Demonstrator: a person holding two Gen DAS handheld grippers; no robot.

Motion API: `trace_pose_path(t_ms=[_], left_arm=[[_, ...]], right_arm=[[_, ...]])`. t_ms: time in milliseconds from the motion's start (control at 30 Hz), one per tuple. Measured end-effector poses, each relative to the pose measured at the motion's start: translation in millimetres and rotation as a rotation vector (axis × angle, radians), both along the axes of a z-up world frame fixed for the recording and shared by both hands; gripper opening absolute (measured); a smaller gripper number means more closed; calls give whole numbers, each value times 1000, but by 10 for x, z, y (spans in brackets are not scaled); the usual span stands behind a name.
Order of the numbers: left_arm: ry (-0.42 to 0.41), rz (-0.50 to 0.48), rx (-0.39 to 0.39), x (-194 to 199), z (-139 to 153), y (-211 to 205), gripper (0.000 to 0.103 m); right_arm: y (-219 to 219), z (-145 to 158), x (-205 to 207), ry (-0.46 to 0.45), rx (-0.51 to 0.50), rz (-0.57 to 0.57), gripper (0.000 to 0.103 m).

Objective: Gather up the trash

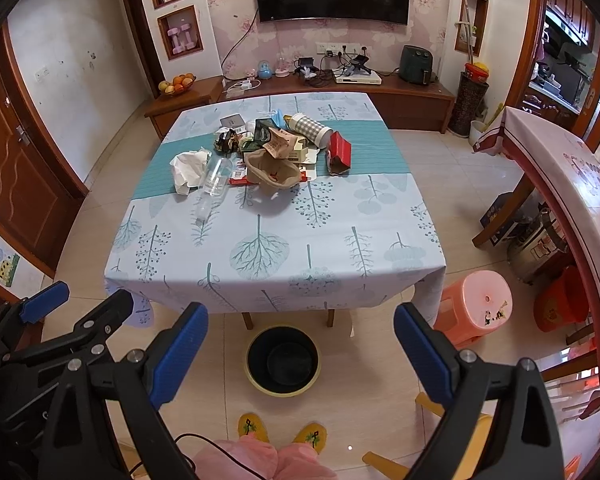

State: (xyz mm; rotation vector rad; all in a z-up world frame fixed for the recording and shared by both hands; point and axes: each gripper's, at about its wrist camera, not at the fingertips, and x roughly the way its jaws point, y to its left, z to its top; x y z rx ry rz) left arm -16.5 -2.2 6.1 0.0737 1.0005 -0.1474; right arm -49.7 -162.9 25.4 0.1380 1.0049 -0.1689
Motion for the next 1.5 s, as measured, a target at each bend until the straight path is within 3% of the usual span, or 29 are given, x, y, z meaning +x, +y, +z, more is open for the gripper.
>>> trace_pose_path(t_ms=[367, 1500], left_arm=[[-19, 12, -11, -44, 68, 39, 81], [-22, 8, -12, -59, 53, 46, 81]], right_arm=[[35, 38, -5, 1, 22, 13, 90], [-45, 48, 45, -23, 59, 56, 89]])
